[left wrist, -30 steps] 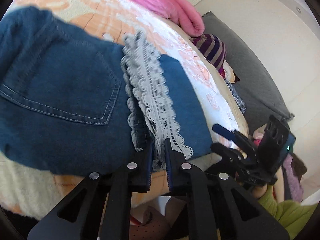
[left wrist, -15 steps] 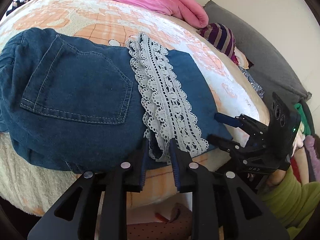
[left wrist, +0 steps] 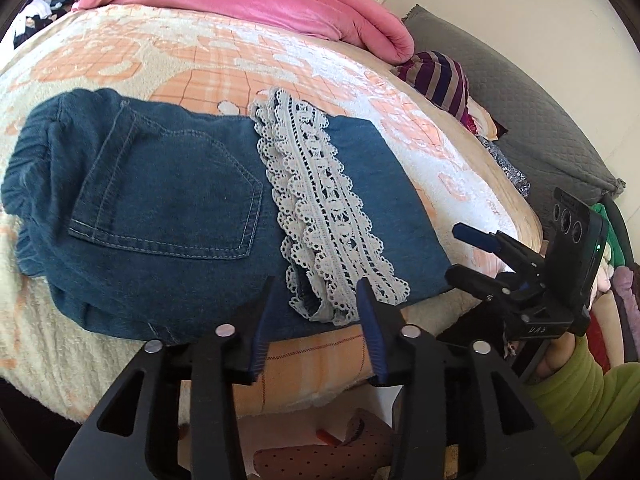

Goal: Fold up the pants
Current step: 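Lay the folded hem down and open the left gripper, then grasp the elastic waistband with the right gripper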

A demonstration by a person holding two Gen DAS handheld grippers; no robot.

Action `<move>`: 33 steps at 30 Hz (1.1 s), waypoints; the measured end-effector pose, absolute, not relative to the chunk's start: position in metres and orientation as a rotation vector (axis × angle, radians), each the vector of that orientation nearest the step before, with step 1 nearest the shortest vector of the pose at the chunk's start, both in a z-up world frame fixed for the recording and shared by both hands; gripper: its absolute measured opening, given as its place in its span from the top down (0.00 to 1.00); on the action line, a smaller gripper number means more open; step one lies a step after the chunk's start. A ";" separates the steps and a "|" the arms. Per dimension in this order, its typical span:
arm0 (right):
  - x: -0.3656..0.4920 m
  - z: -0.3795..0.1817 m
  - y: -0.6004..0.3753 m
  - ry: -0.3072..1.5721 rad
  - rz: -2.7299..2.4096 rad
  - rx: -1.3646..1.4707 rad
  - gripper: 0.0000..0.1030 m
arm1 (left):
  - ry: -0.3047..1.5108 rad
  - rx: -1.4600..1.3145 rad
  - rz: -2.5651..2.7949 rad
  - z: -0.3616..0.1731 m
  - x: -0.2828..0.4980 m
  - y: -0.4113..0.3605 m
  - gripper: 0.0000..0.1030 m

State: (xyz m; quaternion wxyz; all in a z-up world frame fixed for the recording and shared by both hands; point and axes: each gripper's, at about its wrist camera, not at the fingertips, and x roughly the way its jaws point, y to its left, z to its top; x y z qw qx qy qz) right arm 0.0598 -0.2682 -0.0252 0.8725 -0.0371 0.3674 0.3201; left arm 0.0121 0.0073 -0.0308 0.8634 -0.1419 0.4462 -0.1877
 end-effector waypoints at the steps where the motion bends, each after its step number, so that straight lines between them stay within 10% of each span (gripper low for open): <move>1: 0.059 -0.023 -0.270 0.762 0.662 -0.070 0.15 | 0.934 -0.296 -0.394 -0.029 0.011 0.008 0.61; 15: 0.062 -0.013 -0.291 0.754 0.563 0.028 0.09 | 0.851 -0.279 -0.329 -0.002 -0.008 0.029 0.20; 33: 0.069 0.011 -0.257 0.727 0.577 -0.020 0.09 | 0.799 -0.285 -0.168 0.006 -0.022 0.077 0.04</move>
